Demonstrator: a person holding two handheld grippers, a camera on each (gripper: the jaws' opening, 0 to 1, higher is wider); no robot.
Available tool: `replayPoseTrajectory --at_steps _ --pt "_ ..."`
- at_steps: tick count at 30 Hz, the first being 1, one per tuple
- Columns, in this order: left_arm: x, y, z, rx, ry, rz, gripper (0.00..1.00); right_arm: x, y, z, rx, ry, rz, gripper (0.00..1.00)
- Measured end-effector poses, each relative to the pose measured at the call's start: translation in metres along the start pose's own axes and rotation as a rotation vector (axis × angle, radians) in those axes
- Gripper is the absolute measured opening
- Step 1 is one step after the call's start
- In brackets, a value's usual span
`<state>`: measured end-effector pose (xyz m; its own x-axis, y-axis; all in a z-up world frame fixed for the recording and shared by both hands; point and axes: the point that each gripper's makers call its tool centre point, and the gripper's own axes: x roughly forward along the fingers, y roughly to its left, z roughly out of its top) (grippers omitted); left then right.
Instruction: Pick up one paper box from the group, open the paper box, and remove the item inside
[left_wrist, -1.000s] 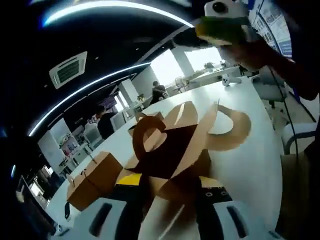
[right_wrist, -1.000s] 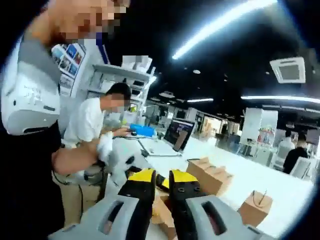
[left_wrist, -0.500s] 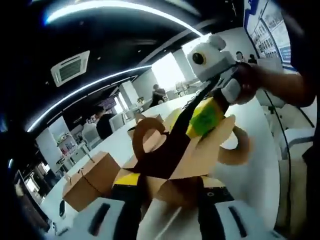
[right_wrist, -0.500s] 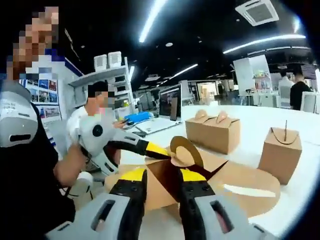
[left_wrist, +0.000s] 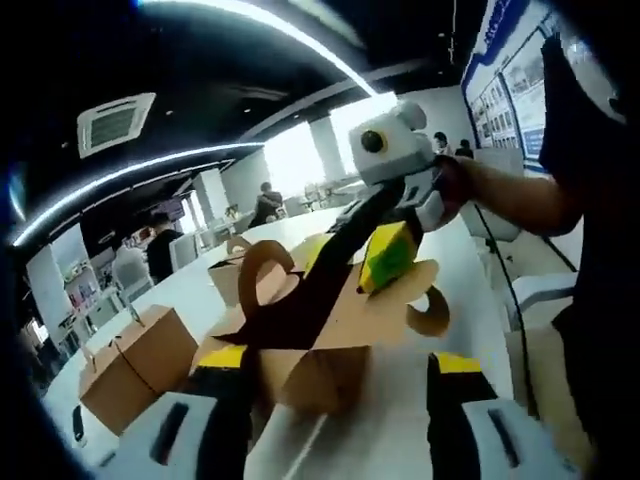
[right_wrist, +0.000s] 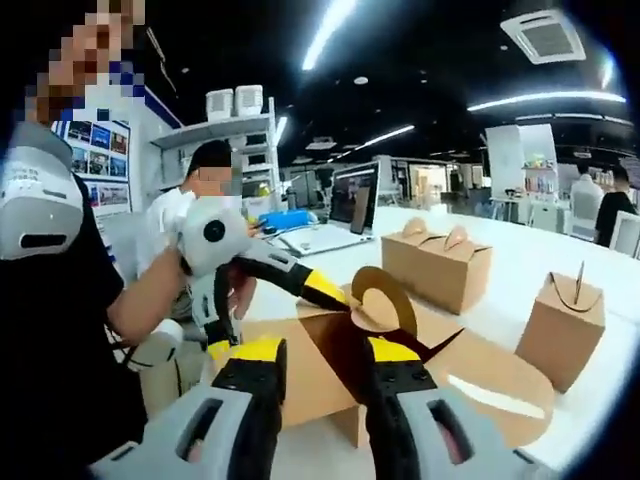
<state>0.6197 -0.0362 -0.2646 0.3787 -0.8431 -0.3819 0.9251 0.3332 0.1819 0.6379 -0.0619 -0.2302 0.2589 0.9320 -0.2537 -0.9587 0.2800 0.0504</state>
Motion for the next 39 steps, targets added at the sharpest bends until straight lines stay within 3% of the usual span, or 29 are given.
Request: replayPoseTrajectory --at_steps 5,11,15,21,26,29,31,32,33,34,35,36,38,39 --pt "-0.009 0.002 0.006 -0.098 -0.072 -0.078 0.77 0.001 0.002 -0.004 -0.078 0.049 -0.007 0.31" --pt "-0.012 0.006 0.010 -0.211 -0.165 -0.079 0.73 0.004 0.004 -0.010 -0.178 0.103 -0.026 0.32" --pt "-0.014 0.007 0.011 -0.248 -0.196 -0.077 0.70 0.013 0.008 -0.020 -0.304 0.196 -0.031 0.35" --pt "-0.010 0.026 0.009 -0.290 -0.206 0.071 0.49 0.013 0.001 -0.019 -0.296 0.210 -0.064 0.26" --pt "-0.008 0.030 0.008 -0.291 -0.216 0.169 0.41 0.014 -0.001 -0.019 -0.310 0.221 -0.078 0.23" --pt "-0.009 0.034 0.002 -0.238 -0.157 0.264 0.35 0.014 -0.002 -0.020 -0.319 0.227 -0.078 0.21" --pt "-0.005 0.029 -0.022 -0.208 0.009 0.280 0.37 0.014 -0.004 -0.020 -0.319 0.231 -0.082 0.18" --pt "-0.003 0.028 -0.033 -0.159 0.076 0.290 0.37 0.014 -0.005 -0.020 -0.320 0.232 -0.082 0.17" --pt "0.000 0.028 -0.051 -0.066 0.195 0.316 0.36 0.014 -0.006 -0.019 -0.313 0.232 -0.080 0.16" --pt "0.001 0.028 -0.056 -0.013 0.230 0.326 0.35 0.014 -0.006 -0.019 -0.314 0.235 -0.080 0.15" --pt "0.006 0.028 -0.050 0.036 0.183 0.336 0.34 0.014 -0.008 -0.019 -0.310 0.238 -0.082 0.13" --pt "0.007 0.024 -0.049 -0.040 0.147 0.351 0.35 0.013 -0.009 -0.019 -0.308 0.241 -0.085 0.11" --pt "-0.004 0.028 -0.050 -0.023 0.186 0.332 0.38 0.012 -0.011 -0.019 -0.304 0.244 -0.089 0.10" --pt "-0.009 0.032 -0.043 -0.022 0.169 0.354 0.38 0.012 -0.011 -0.019 -0.303 0.244 -0.086 0.09"
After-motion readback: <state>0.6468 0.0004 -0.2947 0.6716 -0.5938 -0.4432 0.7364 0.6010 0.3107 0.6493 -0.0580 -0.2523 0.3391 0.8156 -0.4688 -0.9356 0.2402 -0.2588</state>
